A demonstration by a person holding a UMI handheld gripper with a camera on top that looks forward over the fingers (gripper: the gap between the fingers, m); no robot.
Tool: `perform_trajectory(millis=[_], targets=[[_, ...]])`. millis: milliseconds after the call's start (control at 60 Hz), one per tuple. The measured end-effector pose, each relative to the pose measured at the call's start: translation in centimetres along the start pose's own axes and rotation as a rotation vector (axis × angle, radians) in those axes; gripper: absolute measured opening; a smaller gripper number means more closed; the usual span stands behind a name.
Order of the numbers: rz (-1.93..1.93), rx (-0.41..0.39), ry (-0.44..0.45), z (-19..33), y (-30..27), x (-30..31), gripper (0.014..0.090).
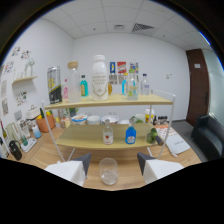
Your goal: Make me a cup of Vodka Sunrise.
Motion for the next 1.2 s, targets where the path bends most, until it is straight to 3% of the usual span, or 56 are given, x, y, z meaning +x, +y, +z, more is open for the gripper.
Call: perform_trajectory(millis=[250, 450, 583, 733, 917, 1200], targets=[[0.043, 0.150, 0.007, 4.6, -12.6, 3.9, 0.0859], [0.020, 0.181, 0.024, 9.7, -17.6, 6.1, 0.0809], [0.008, 0.153, 0.005, 12.2, -17.9, 5.7, 0.0659], [-0.020, 0.121, 0.025, 13.3, -17.3, 5.7, 0.0370], [-0.006, 0.117, 0.009, 12.5, -17.7, 5.7, 0.0357], [0.026, 0.221, -0.053, 6.0, -19.5, 5.3, 0.0356]])
